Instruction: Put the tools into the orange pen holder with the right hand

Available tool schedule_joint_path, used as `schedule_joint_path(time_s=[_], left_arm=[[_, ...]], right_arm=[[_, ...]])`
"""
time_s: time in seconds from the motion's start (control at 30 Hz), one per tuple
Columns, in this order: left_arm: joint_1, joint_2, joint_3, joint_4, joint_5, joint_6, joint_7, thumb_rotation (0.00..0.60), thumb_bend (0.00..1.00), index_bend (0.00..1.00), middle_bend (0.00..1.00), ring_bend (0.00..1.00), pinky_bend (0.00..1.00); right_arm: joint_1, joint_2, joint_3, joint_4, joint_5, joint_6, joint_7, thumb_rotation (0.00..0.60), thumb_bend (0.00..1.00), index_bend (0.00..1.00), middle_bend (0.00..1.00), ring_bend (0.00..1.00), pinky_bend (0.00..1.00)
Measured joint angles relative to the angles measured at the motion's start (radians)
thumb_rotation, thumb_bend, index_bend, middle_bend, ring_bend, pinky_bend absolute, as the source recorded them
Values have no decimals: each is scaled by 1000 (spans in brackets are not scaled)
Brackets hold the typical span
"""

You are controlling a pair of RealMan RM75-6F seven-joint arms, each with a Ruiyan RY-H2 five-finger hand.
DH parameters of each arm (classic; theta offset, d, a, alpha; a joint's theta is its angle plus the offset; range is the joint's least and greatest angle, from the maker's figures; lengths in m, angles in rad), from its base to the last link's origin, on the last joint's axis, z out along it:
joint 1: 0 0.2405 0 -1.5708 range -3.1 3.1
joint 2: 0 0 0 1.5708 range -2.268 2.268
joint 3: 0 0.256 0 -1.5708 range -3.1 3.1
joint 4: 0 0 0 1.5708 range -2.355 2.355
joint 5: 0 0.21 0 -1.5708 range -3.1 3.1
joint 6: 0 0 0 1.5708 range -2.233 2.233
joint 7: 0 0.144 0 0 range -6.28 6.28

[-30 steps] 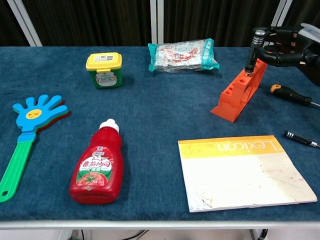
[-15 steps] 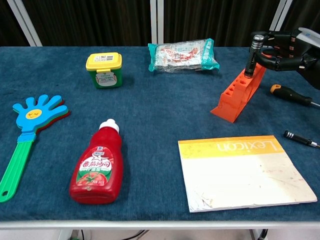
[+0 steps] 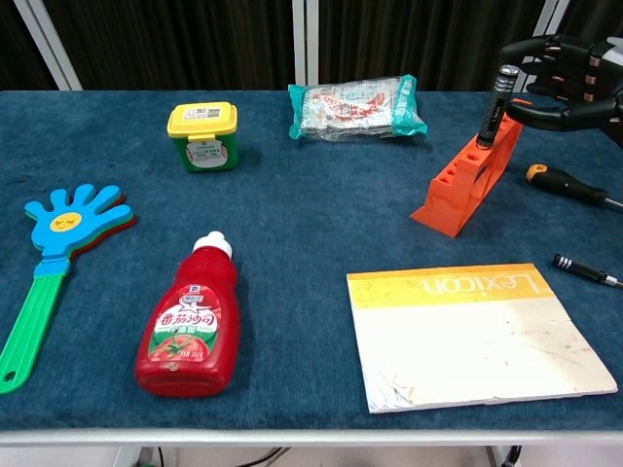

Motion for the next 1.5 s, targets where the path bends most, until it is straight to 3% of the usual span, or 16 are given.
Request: schedule_joint_path(time_s=[0.27, 0.47, 0.67, 0.9, 1.1, 1.5], left_arm=[[-1, 1, 0, 1, -2, -3, -4, 600, 54, 145, 70, 29, 182], [0, -1, 3, -4, 3, 0, 6, 600, 54, 145, 70, 29, 182], [-3, -5, 3, -7, 1, -8, 17, 600, 54, 145, 70, 28, 182], [-6, -7, 2, -5, -4, -15, 19, 600, 54, 145, 70, 29, 182], [-10, -3, 0, -3, -12, -23, 7, 600, 54, 145, 70, 29, 182], [-12, 5, -5, 4, -16, -21, -22, 600, 54, 147, 70, 29, 182]], right_arm=[[-54, 77, 13, -21, -5, 104, -3, 600, 281, 229, 26, 0, 0], [-73, 107, 30, 8, 66, 94, -152, 600, 326, 253, 25, 0, 0], [-77, 134, 24, 33, 191, -2, -418, 600, 352, 300, 5, 0, 0], [-42, 143, 29, 28, 470, -196, -724, 600, 320, 300, 0, 0, 0], [23, 112, 55, 32, 620, -294, -852, 600, 301, 284, 0, 0, 0], [120, 47, 67, 47, 785, -310, -1068, 600, 269, 301, 0, 0, 0]])
